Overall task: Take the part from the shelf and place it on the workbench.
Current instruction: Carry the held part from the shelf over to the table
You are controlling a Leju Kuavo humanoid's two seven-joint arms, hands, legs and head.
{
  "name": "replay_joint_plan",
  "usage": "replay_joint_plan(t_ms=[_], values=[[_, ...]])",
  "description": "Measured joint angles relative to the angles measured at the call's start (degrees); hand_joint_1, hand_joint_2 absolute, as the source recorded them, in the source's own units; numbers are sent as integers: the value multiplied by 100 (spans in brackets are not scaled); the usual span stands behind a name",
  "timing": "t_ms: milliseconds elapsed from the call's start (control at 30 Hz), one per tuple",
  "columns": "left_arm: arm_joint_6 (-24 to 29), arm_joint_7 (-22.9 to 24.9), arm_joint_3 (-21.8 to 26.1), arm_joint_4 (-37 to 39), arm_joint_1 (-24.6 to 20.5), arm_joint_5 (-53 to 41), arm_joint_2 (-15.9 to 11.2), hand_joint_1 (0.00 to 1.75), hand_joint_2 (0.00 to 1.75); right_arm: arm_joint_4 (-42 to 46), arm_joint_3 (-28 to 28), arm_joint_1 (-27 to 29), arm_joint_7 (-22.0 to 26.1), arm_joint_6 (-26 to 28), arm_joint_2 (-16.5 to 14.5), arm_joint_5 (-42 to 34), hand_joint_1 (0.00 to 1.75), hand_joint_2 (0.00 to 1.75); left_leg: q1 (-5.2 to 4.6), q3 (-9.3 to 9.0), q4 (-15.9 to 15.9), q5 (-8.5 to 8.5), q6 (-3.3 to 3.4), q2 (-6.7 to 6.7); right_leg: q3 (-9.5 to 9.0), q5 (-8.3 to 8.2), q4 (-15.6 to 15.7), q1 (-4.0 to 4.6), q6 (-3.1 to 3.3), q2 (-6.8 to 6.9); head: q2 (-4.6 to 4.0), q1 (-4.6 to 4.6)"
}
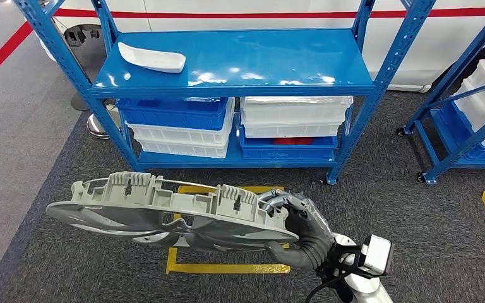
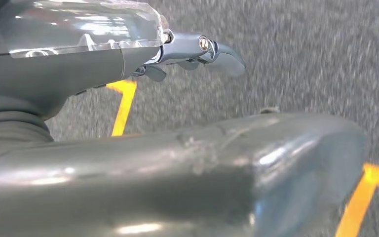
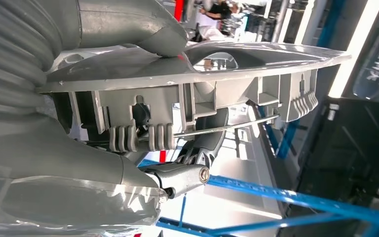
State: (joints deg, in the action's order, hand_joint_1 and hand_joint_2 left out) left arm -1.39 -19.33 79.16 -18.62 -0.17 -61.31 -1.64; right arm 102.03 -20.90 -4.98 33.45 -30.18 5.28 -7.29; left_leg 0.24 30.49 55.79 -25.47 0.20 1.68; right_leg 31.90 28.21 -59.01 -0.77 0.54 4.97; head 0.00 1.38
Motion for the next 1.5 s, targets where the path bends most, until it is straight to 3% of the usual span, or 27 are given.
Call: replay_joint_plan(t_ms=[33, 100, 167, 200, 267, 300, 367, 400, 467, 533, 600, 667, 700, 767, 833, 867, 900, 967, 1033, 1100, 1133, 1200, 1233, 1267, 1333, 1400, 1500], values=[[31, -46, 1, -7, -6, -39, 9, 0, 0, 11, -3, 8, -3, 17, 3, 29, 175, 175, 15, -9, -63, 56, 42, -46, 73, 125, -154, -7, -17, -150, 0, -11], [-14, -98, 1, -9, -25, -85, 26, 0, 0, 23, -9, 23, -8, 32, 10, 68, 175, 175, 22, 34, -93, 125, 88, -150, 371, 513, -776, -16, -30, -440, 0, -32], [-143, -79, 13, -9, -25, -98, 26, 0, 0, 2, -30, 25, -10, 15, 31, 92, 175, 175, 20, 116, -39, 143, 87, -270, 642, 743, -1373, -15, -44, -491, 0, -35], [-202, -43, 29, -9, -18, -87, 26, 0, 0, -19, -45, 17, -10, 1, 43, 103, 175, 175, 23, 156, 2, 144, 79, -337, 663, 708, -1440, -19, -54, -494, 0, -35], [-269, 54, 80, -9, -8, -60, 26, 0, 0, -71, -90, -24, -10, -34, 60, 120, 175, 175, 41, 239, 124, 127, 40, -475, 404, 377, -970, -56, -75, -551, 0, -37], [-282, 92, 105, -10, -8, -52, 20, 0, 0, -101, -123, -59, -10, -54, 63, 126, 175, 175, 48, 295, 202, 109, 5, -542, 238, 252, -657, -79, -89, -659, 0, -36], [-303, 131, 146, -14, -20, -51, 1, 0, 0, -168, -213, -125, -7, -94, 68, 138, 175, 175, 44, 426, 371, 78, -72, -662, 77, 137, -282, -103, -72, -826, 0, -36], [-324, 131, 169, -15, -20, -51, -11, 0, 0, -208, -269, -152, -4, -109, 69, 152, 175, 175, 42, 480, 413, 80, -104, -710, 97, 159, -281, -89, -43, -844, 0, -36], [-374, 103, 222, -16, -6, -50, -29, 0, 0, -293, -395, -215, 7, -129, 66, 198, 175, 175, 54, 543, 440, 99, -149, -760, 129, 124, -292, -71, 34, -725, 0, -35], [-416, 39, 264, -16, -3, -50, -48, 0, 0, -369, -532, -319, 14, -109, 40, 237, 175, 175, 53, 633, 622, -19, -194, -560, 134, 96, -278, -69, 109, -608, 0, -9], [-437, -33, 294, -16, -34, -50, -67, 0, 0, -413, -661, -428, 8, -60, -3, 244, 175, 175, 46, 882, 1206, -364, -242, -288, 151, 79, -268, -49, 157, -473, 0, 17], [-452, -69, 324, -16, -63, -50, -78, 0, 0, -442, -765, -510, -1, -26, -36, 239, 175, 175, 51, 1168, 1879, -668, -262, -212, 176, 74, -269, -17, 172, -317, 0, 21], [-458, -79, 339, -16, -63, -49, -79, 0, 0, -455, -805, -537, -5, -16, -46, 238, 175, 175, 49, 1204, 2007, -691, -252, -203, 184, 73, -269, -1, 175, -241, 0, 23], [-462, -104, 364, -16, -44, -34, -85, 0, 0, -467, -861, -582, -7, 8, -58, 236, 175, 175, 21, 927, 1593, -451, -175, -163, 185, 73, -266, 38, 179, -103, 0, 24], [-462, -135, 386, -18, -39, -13, -111, 0, 0, -453, -893, -625, 3, 55, -70, 242, 175, 175, -52, 481, 805, -195, -32, 40, 164, 72, -245, 70, 180, 30, 0, 19], [-461, -146, 394, -19, -46, -8, -128, 0, 0, -442, -899, -644, 12, 82, -75, 250, 175, 175, -89, 346, 547, -134, 29, 124, 151, 66, -227, 74, 170, 92, 0, 19], [-455, -150, 405, -21, -47, -6, -146, 0, 0, -430, -903, -662, 19, 107, -82, 258, 175, 175, -120, 289, 415, -119, 76, 174, 136, 58, -205, 67, 155, 156, 0, 18], [-432, -150, 437, -26, -25, -9, -179, 0, 0, -398, -905, -702, 27, 139, -91, 271, 175, 175, -142, 254, 311, -64, 137, 89, 94, 36, -142, 55, 105, 254, 0, 23], [-411, -145, 472, -31, 4, -16, -191, 0, 0, -365, -908, -743, 30, 151, -92, 277, 175, 175, -107, 154, 113, 57, 175, -20, 84, 105, -201, 47, 60, 53, 0, 10], [-404, -143, 494, -31, -12, -30, -181, 0, 0, -352, -909, -761, 43, 156, -84, 274, 175, 175, -62, 105, -15, 160, 191, -135, 284, 384, -664, 22, 27, -319, 0, -12], [-403, -143, 500, -31, -27, -36, -174, 0, 0, -350, -909, -760, 48, 157, -79, 274, 175, 175, -55, 119, -19, 179, 203, -199, 455, 553, -1002, 9, 8, -423, 0, -14], [-403, -143, 508, -30, -38, -42, -157, 0, 0, -353, -909, -752, 44, 158, -65, 280, 175, 175, -46, 154, 16, 178, 191, -346, 706, 673, -1461, -17, -47, -484, 0, -20], [-403, -143, 510, -30, -33, -42, -149, 0, 0, -354, -909, -750, 42, 156, -58, 284, 175, 175, -35, 171, 51, 167, 172, -424, 704, 571, -1419, -33, -76, -490, 0, -19], [-403, -142, 512, -29, -27, -42, -145, 0, 0, -354, -909, -749, 42, 155, -54, 286, 175, 175, -17, 189, 104, 146, 141, -504, 601, 378, -1179, -55, -104, -506, 0, -21], [-399, -137, 514, -30, -26, -43, -143, 0, 0, -355, -910, -754, 43, 152, -52, 286, 175, 175, 13, 265, 265, 75, 43, -658, 303, 56, -524, -101, -147, -684, 0, -26], [-387, -114, 516, -31, -29, -48, -146, 0, 0, -354, -913, -760, 40, 143, -49, 288, 175, 175, 21, 373, 391, 23, -47, -772, 199, -6, -252, -103, -115, -809, 0, -31], [-371, -57, 541, -33, 5, -49, -147, 0, 0, -361, -919, -794, 17, 89, -49, 290, 175, 175, 47, 451, 425, 14, -120, -849, 218, -5, -249, -88, 10, -673, 0, -33]])
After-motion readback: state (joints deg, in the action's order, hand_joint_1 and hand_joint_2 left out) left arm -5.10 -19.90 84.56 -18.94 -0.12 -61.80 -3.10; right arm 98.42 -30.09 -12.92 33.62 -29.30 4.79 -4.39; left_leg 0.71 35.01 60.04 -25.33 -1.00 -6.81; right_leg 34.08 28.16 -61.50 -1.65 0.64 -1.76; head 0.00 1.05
